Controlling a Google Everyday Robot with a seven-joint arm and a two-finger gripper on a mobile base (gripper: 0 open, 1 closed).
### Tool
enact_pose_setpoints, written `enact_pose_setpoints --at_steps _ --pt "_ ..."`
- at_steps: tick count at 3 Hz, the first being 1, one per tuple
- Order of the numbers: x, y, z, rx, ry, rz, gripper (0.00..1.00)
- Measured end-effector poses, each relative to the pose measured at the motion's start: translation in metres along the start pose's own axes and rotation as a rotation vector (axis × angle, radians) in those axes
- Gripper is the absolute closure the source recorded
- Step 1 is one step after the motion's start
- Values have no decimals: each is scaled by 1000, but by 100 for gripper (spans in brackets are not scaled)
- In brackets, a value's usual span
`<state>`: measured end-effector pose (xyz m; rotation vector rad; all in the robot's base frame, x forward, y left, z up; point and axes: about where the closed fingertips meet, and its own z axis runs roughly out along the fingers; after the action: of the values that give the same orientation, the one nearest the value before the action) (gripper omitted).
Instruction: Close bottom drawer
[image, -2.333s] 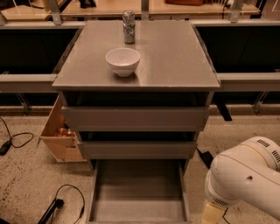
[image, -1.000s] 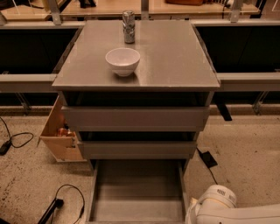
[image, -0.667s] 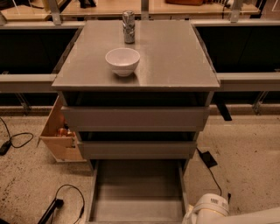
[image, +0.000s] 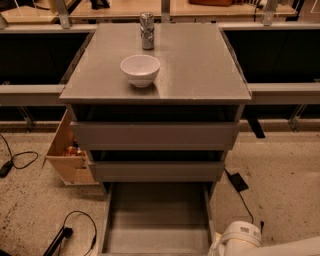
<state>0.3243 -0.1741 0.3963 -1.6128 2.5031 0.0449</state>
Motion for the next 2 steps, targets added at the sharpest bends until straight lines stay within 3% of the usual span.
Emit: enact_pose_setpoints --at_steps 1,2 --pt "-1 8 30 -32 -8 1 18" --pt "-2 11 85 -47 -18 44 42"
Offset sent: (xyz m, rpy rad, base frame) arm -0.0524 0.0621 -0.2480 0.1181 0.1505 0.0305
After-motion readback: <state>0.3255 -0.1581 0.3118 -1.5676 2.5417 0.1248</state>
